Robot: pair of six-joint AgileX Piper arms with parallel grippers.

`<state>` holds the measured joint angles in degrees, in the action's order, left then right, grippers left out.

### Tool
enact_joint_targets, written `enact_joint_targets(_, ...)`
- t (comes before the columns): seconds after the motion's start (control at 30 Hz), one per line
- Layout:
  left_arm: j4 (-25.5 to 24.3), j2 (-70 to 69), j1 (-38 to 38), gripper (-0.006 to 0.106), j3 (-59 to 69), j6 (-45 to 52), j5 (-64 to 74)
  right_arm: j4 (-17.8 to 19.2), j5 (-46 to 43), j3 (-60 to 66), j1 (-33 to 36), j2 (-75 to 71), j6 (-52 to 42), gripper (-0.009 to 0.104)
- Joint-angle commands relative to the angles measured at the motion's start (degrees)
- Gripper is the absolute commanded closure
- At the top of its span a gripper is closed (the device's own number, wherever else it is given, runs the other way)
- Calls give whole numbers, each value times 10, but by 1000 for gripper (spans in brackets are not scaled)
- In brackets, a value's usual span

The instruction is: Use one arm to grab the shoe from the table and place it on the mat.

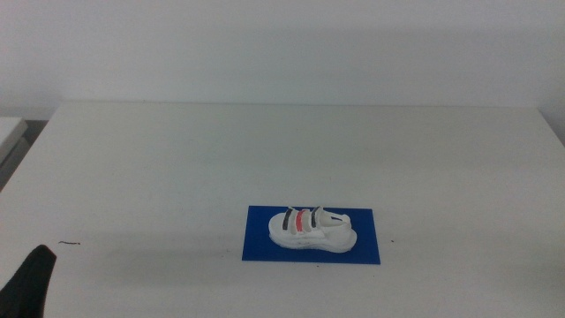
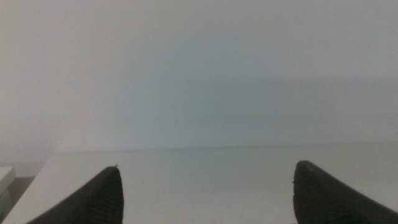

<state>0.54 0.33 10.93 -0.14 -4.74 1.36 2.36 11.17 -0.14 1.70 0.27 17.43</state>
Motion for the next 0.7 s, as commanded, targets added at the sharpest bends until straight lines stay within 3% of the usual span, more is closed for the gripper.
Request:
enact_joint_targets(0.0, 12, -3, -1, 7, 1, 0, 1, 4, -5, 1, 1, -3, -2, 16)
enact_joint_targets(0.43, 14, -3, -83, 7, 1, 0, 5, 4, -5, 1, 1, -3, -2, 16)
enact_joint_targets(0.67, 14, -3, -85, 7, 1, 1, 5, 4, -5, 1, 1, -3, -2, 16)
